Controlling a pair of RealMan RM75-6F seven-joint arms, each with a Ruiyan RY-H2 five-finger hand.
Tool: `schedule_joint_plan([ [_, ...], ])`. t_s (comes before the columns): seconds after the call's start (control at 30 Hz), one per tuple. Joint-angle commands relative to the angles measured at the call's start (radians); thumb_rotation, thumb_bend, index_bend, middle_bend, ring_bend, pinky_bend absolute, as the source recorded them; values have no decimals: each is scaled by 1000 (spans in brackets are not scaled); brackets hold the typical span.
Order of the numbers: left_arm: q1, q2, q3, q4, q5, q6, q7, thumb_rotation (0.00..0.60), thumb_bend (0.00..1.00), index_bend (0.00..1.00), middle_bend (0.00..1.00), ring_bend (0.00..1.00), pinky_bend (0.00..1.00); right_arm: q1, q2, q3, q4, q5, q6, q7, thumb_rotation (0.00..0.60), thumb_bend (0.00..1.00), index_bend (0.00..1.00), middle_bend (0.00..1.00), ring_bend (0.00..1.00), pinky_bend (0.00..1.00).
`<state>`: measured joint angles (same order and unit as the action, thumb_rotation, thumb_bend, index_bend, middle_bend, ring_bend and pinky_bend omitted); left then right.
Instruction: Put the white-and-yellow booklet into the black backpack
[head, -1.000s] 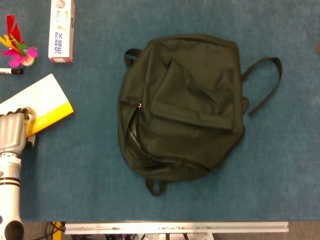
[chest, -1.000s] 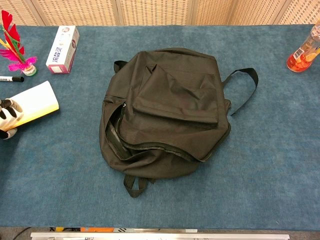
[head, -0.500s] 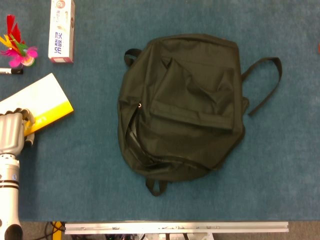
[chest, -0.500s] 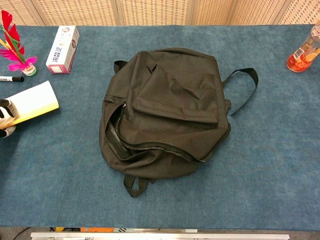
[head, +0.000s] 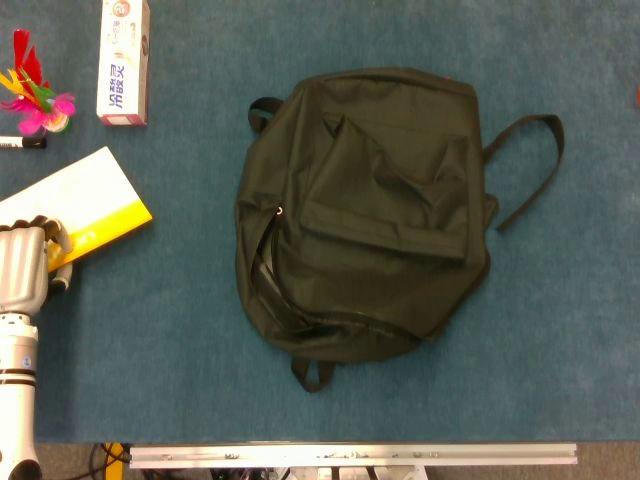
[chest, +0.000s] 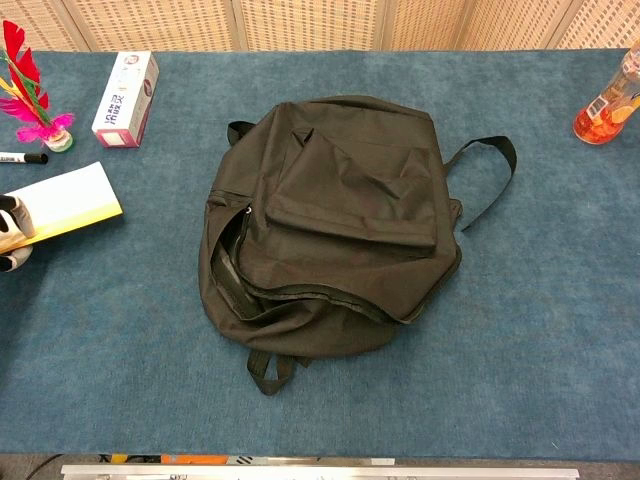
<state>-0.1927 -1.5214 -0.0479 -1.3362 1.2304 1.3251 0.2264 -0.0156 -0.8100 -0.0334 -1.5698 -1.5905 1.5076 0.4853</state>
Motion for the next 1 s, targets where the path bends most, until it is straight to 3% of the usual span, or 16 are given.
schedule_joint_plan([
  [0.03,12,6,15,9,51,27,-46,600,307,582,482,441,435,1,-1,-1,-1,-2,-1,0,600,64,292,353,198,384],
  [0.57,22,54,72,21,324,170,-258,600,308,619,535,473,463,36,8,0,-81,-75,-3,-101,600,63,292,360,203,402],
  [1.0,33,111,80,-49,414,255,-404,600,307,629,552,493,482,138,46,-22,-283,-214,-124,-252,600,60,292,360,203,417],
])
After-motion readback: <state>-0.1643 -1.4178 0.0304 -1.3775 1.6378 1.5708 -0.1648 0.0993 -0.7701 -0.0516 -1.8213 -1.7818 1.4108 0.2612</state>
